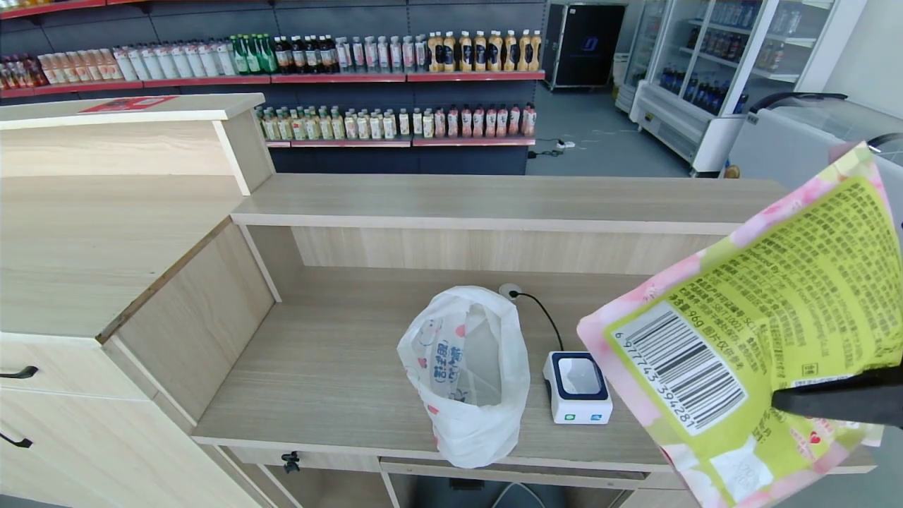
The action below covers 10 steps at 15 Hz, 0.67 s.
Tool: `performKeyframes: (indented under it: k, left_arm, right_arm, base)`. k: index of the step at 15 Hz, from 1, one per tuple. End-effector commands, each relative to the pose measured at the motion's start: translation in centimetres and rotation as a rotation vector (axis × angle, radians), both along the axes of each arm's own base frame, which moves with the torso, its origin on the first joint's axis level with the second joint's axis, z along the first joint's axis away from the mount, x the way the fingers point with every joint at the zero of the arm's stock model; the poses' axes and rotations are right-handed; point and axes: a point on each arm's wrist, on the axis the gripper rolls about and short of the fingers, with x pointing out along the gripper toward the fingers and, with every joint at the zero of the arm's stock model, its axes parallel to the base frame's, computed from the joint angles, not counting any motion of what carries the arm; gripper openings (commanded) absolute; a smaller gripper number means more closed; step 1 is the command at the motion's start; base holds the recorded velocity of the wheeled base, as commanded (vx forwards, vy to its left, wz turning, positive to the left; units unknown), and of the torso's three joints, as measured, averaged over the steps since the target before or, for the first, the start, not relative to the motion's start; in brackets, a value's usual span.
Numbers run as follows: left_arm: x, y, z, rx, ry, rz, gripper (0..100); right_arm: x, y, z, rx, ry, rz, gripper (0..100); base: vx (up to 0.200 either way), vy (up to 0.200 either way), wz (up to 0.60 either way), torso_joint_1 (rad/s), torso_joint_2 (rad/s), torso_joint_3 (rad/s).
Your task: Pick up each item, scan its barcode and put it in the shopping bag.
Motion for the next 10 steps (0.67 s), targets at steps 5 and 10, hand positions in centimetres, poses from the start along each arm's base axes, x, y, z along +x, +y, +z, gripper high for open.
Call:
performKeyframes:
  k: [5,10]
  left_arm:
    - [0.0,0.0,0.0,0.0,-0.001,0.0,100]
    - [0.0,0.0,0.0,0.0,-0.001,0.0,100]
  right_arm:
    - [-2.9,0.8,-0.1,0.009,-0.035,0.083,0]
    - [-5.3,0.3,-0.2,0.003,-0.067,0.08,0]
  base:
    - [0.0,0.0,0.0,0.0,0.0,0.0]
    - [0.0,0.0,0.0,0.0,0.0,0.0]
